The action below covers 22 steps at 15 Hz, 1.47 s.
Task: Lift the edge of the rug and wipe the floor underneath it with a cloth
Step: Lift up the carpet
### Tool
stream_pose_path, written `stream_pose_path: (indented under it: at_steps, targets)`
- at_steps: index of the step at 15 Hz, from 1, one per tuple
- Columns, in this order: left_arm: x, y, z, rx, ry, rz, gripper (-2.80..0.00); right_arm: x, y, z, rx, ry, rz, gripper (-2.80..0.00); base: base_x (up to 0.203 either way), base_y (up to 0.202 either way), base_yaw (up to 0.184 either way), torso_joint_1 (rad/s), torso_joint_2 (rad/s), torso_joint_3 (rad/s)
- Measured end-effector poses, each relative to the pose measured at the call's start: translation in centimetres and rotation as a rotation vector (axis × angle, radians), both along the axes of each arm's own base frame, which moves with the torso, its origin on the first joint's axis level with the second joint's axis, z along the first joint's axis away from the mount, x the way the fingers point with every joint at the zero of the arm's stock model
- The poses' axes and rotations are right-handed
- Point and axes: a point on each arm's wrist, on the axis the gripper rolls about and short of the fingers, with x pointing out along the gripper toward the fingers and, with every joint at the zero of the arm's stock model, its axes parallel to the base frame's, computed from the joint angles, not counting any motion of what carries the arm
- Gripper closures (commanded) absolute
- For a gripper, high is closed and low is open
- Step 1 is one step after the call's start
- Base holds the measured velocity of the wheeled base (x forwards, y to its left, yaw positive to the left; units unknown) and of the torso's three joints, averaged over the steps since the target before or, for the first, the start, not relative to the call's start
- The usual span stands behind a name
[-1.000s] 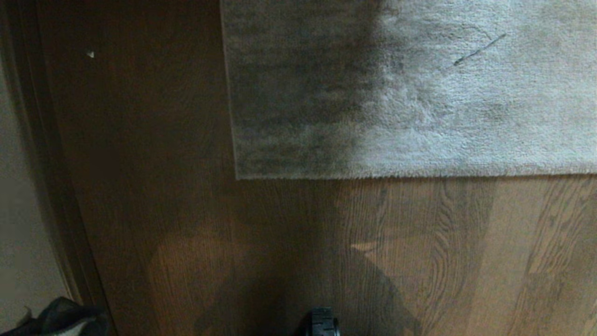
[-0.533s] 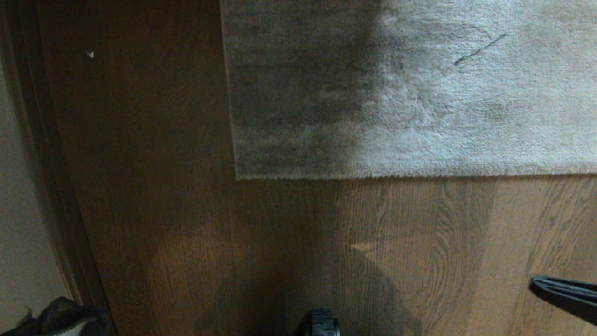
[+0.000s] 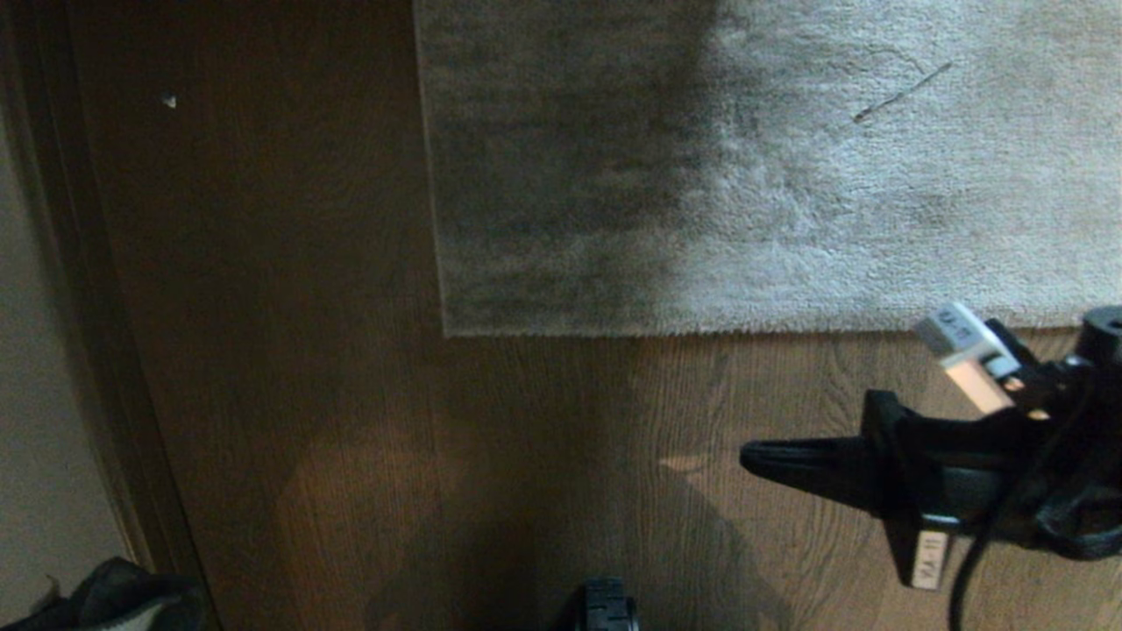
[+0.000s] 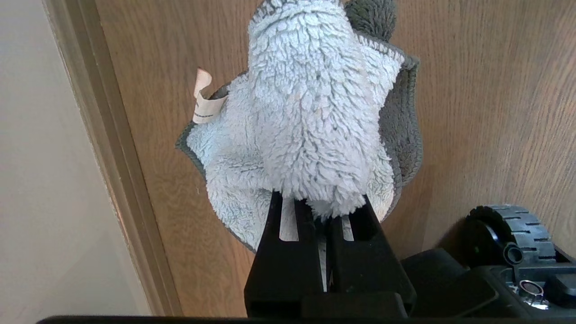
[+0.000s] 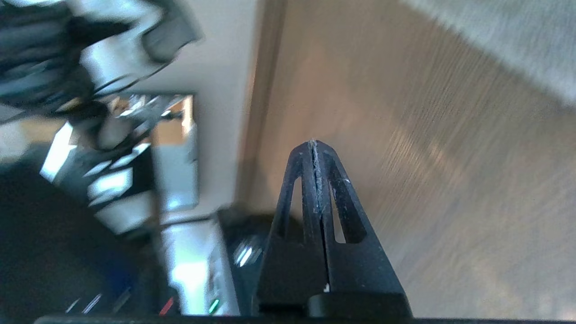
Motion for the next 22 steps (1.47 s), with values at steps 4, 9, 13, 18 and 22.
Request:
stream_pose_path:
  at_steps: [4,9,13,18,22]
  targets:
    - [0.0,0.0,0.0,0.001,0.000,0.000,0.00,3.4,5.8,-0.7,0.096,0.029,-0.166,0.00,0.000,0.000,0.000,0.000,0.00,0.000]
    - [0.0,0.0,0.0,0.001,0.000,0.000,0.00,4.1,10.7,-3.7,0.179,0.255,-0.492,0.00,0.000,0.000,0.000,0.000,0.00,0.000]
    - [0.0,0.0,0.0,0.000,0.000,0.000,0.00,4.4,14.2,-5.1,0.265,0.369,-0.612,-2.80,0.000,0.000,0.000,0.000,0.00,0.000]
    - [0.0,0.0,0.0,0.001,0.000,0.000,0.00,4.6,15.9,-6.7,0.328,0.350,-0.608,-2.80,0.000,0.000,0.000,0.000,0.00,0.000]
    - [0.0,0.0,0.0,0.001,0.000,0.000,0.00,4.6,16.0,-8.6,0.364,0.310,-0.604,-2.80,0.000,0.000,0.000,0.000,0.00,0.000]
